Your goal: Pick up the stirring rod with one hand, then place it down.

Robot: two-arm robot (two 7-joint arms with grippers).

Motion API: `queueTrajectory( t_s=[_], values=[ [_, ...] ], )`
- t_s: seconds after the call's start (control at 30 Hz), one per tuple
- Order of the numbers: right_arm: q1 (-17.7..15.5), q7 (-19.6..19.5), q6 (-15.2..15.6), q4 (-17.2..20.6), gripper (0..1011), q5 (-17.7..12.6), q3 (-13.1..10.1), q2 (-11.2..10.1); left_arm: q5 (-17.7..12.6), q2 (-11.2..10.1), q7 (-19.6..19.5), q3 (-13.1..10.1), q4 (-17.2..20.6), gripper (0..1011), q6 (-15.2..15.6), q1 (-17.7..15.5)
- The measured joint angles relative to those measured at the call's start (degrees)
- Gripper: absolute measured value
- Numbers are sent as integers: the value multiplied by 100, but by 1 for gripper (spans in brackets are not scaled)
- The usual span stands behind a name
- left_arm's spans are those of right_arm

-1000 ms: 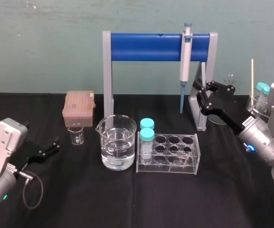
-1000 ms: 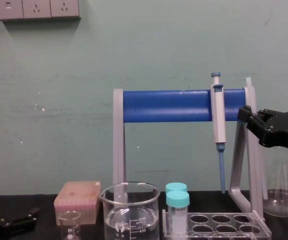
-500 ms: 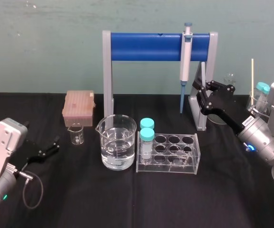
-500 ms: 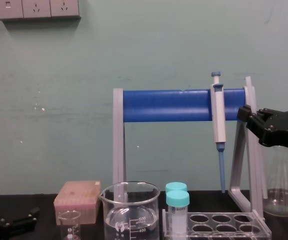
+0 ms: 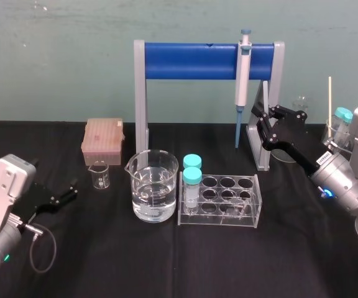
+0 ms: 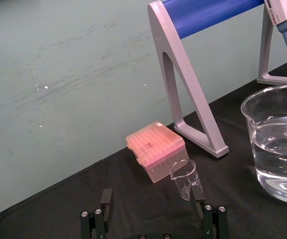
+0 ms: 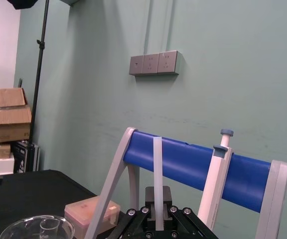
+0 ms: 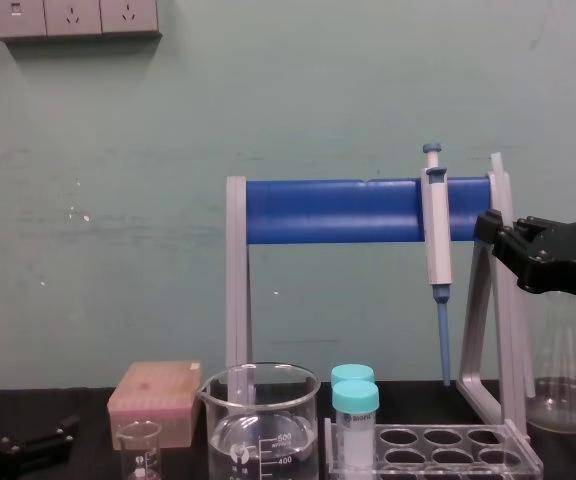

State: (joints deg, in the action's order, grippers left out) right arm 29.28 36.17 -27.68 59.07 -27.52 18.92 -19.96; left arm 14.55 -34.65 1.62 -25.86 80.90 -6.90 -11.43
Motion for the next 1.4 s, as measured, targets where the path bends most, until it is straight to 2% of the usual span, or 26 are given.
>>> queueTrajectory(
  t_s=[1.4],
  values=[
    [0,0,0,0,72,0,0,0,0,0,0,0,0,1000,0,0]
  ],
)
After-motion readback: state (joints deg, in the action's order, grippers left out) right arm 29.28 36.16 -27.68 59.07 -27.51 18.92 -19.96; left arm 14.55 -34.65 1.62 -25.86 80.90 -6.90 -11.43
